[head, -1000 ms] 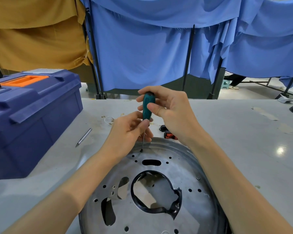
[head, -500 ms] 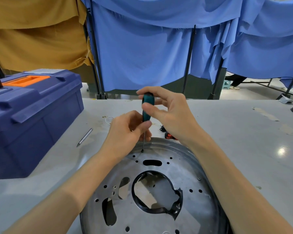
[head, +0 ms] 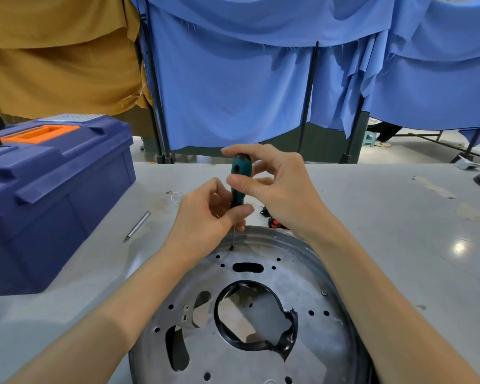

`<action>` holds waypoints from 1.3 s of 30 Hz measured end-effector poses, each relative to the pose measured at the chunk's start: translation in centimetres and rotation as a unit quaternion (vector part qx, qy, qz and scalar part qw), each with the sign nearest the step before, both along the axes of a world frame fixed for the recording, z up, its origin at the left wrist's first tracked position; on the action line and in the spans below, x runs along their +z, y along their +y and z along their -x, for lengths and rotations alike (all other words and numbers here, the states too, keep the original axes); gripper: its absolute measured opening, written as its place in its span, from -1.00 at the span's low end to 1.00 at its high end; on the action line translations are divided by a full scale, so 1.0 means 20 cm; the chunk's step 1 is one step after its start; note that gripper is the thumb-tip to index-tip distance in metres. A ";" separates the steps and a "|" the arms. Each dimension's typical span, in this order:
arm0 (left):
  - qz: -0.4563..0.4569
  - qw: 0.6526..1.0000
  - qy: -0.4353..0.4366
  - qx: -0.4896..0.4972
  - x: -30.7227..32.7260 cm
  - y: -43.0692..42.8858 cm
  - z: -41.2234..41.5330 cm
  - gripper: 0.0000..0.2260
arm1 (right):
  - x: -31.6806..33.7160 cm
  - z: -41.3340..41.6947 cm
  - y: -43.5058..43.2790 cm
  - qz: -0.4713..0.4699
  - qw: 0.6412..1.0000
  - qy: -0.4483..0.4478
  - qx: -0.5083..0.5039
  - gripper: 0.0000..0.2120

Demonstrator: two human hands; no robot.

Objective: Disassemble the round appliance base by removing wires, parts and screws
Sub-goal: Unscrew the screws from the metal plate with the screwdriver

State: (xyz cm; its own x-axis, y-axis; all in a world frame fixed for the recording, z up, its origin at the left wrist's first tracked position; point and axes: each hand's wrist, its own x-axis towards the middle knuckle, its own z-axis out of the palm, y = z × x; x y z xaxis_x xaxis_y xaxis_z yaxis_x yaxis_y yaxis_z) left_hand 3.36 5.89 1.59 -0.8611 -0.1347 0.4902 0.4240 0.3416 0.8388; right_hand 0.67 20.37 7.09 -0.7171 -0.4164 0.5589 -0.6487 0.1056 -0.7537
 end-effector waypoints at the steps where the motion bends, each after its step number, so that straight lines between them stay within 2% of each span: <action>1: -0.004 1.000 0.001 0.005 0.00 0.00 0.00 -0.77 | 0.00 0.00 0.00 0.004 1.000 -0.001 -0.002 -0.65; 4: -0.012 1.000 0.003 -0.012 0.00 -0.01 0.00 -0.90 | 0.01 0.01 0.01 0.015 1.000 -0.008 -0.009 -0.59; 5: -0.009 1.000 0.006 -0.019 0.00 0.00 -0.01 -0.95 | 0.01 0.01 0.01 0.014 1.000 -0.011 -0.008 -0.60; 9: 0.000 1.000 0.000 -0.013 0.00 0.00 -0.01 -0.98 | 0.01 0.00 0.00 0.021 0.999 -0.016 0.020 -0.72; 13: -0.009 1.000 0.004 -0.002 0.00 0.00 0.00 -0.71 | 0.00 -0.01 0.00 0.001 1.000 -0.001 0.005 -0.73; 17: -0.003 1.000 0.003 -0.018 0.00 0.00 -0.01 -0.90 | 0.01 0.00 0.01 0.017 1.000 -0.010 -0.004 -0.62; 20: 0.004 1.000 -0.006 -0.006 -0.01 0.00 0.00 -0.94 | 0.01 0.00 0.01 0.019 0.999 -0.019 0.025 -0.66; 22: -0.007 1.000 -0.009 0.003 0.00 0.00 0.00 -0.80 | 0.00 0.00 0.00 0.003 0.999 -0.016 0.029 -0.71; 24: 0.007 1.000 -0.004 0.007 0.01 0.01 -0.01 -0.55 | 0.00 -0.01 -0.01 -0.019 1.000 -0.007 0.013 -0.73; 26: 0.011 1.000 -0.005 0.008 0.02 0.01 -0.02 -0.46 | 0.00 -0.01 -0.01 -0.013 1.000 -0.002 0.004 -0.70; 29: 0.007 1.000 -0.004 -0.010 0.01 0.00 -0.01 -0.78 | 0.00 0.00 0.00 0.005 1.000 -0.004 -0.004 -0.62; 31: 0.024 1.000 -0.009 -0.010 0.00 0.00 -0.01 -0.89 | 0.01 0.00 0.00 0.010 1.000 -0.012 0.006 -0.66; 35: 0.014 1.000 -0.025 0.004 0.00 0.00 0.00 -0.92 | 0.00 -0.01 -0.01 0.007 1.000 -0.009 0.026 -0.77; 39: 0.002 1.000 -0.023 0.015 0.00 0.01 0.00 -0.71 | 0.00 0.00 0.00 -0.005 1.000 0.007 -0.001 -0.76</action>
State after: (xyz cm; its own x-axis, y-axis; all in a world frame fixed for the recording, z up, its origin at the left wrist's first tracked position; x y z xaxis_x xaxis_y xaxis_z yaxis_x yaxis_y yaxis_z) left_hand 3.29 6.00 1.58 -0.8780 -0.1588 0.4515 0.3752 0.3574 0.8553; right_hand 0.75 20.31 7.12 -0.7096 -0.4201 0.5658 -0.6597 0.1137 -0.7429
